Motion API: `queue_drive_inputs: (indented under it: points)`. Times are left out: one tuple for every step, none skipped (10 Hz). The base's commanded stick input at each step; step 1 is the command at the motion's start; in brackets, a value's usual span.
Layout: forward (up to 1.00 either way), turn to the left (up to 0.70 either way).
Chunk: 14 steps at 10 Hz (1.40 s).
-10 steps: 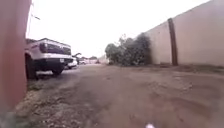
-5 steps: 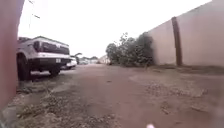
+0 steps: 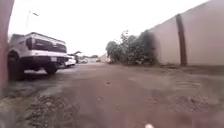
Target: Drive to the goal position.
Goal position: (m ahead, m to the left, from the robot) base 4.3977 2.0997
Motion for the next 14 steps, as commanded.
queue_drive_inputs:
  points:
    - [0.5,0.0]
    - [0.5,0.0]
    - [0.5,0.0]
    - [0.5,0.0]
    - [0.5,0.0]
    - [0.5,0.0]
    - [0.5,0.0]
    - [0.5,0.0]
    - [0.5,0.0]
    - [0.5,0.0]
    - [0.5,0.0]
    - [0.5,0.0]
    - [0.5,0.0]
    - [0.5,0.0]
